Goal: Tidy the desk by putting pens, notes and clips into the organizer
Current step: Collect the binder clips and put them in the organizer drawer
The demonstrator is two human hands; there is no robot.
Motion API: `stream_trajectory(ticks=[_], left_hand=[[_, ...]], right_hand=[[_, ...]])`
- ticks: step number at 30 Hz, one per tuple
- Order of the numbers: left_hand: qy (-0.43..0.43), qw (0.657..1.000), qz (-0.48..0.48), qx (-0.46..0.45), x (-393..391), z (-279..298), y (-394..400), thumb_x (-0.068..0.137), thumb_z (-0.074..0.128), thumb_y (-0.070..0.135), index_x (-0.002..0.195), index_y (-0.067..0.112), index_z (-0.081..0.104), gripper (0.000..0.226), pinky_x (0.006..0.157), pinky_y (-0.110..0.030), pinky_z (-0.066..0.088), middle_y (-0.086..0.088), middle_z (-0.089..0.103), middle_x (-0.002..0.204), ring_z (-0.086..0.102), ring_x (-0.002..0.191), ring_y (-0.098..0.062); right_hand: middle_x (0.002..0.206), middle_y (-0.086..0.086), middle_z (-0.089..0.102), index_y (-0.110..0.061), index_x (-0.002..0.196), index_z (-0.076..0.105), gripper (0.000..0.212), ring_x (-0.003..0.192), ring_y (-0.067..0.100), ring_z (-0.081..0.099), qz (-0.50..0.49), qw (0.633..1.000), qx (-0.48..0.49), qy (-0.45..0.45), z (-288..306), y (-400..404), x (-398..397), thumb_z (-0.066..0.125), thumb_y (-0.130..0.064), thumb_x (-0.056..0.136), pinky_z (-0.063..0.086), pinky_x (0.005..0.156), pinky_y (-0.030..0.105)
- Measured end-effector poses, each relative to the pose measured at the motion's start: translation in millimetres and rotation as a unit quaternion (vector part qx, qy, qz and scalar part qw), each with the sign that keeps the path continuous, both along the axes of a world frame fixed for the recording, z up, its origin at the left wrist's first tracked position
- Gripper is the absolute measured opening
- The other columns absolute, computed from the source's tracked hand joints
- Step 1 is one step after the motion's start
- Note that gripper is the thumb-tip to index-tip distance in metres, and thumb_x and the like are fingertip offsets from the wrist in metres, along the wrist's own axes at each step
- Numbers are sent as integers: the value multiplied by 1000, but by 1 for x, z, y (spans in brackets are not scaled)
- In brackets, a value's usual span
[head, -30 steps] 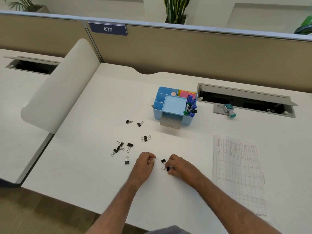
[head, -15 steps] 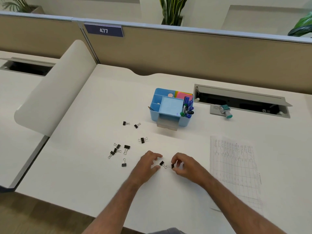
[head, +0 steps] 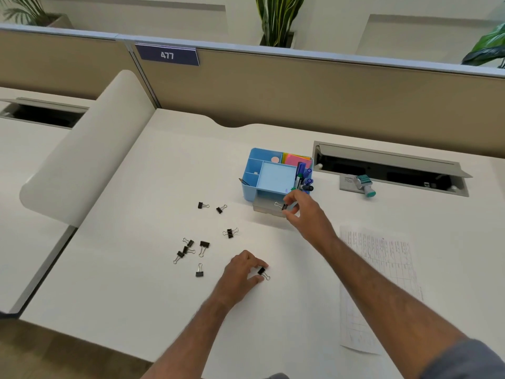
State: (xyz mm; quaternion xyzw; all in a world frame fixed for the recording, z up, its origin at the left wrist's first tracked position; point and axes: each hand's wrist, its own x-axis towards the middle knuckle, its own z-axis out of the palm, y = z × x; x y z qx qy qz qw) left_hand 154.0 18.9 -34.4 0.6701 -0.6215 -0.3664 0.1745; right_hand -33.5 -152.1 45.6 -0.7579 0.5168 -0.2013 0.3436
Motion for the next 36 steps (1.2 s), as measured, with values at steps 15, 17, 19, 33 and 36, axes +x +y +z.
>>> stream_trajectory(ticks=[15, 17, 19, 33, 36], left_hand=[[29, 999, 31, -3, 2, 7, 0, 90, 75, 25, 109, 26, 68, 21, 87, -21, 46, 17, 55, 104, 53, 88, -4], [39, 998, 40, -5, 0, 12, -4, 89, 76, 26, 105, 25, 67, 19, 85, -25, 49, 15, 55, 103, 55, 85, -7], [53, 997, 60, -16, -1, 19, -10, 88, 79, 26, 101, 24, 66, 19, 82, -25, 49, 13, 56, 102, 57, 84, -9], [-19, 982, 90, -163, 11, 69, -104, 92, 75, 32, 108, 22, 65, 22, 74, -10, 44, 10, 55, 106, 52, 88, -3], [-52, 981, 89, -162, 10, 70, -124, 91, 75, 35, 109, 24, 64, 24, 78, -23, 51, 9, 55, 107, 55, 92, -7]], right_hand=[[109, -13, 58, -32, 109, 56, 21, 89, 1, 63, 12, 1000, 11, -26, -33, 33, -16, 70, -20, 98, 49, 72, 6], [108, -13, 59, -31, 108, 58, 18, 90, 2, 63, 19, 999, 24, -20, -40, 42, -22, 70, -22, 99, 49, 74, 8], [105, -13, 60, -30, 108, 59, 14, 89, 4, 63, 24, 999, 43, -10, -47, 50, -28, 68, -24, 100, 50, 75, 12], [102, -6, 59, -24, 107, 63, 12, 84, 9, 57, 73, 987, 135, 57, -75, 70, -42, 69, -24, 96, 49, 80, 23], [102, -8, 58, -25, 107, 63, 12, 86, 9, 57, 79, 986, 133, 65, -76, 69, -42, 68, -26, 97, 50, 81, 26]])
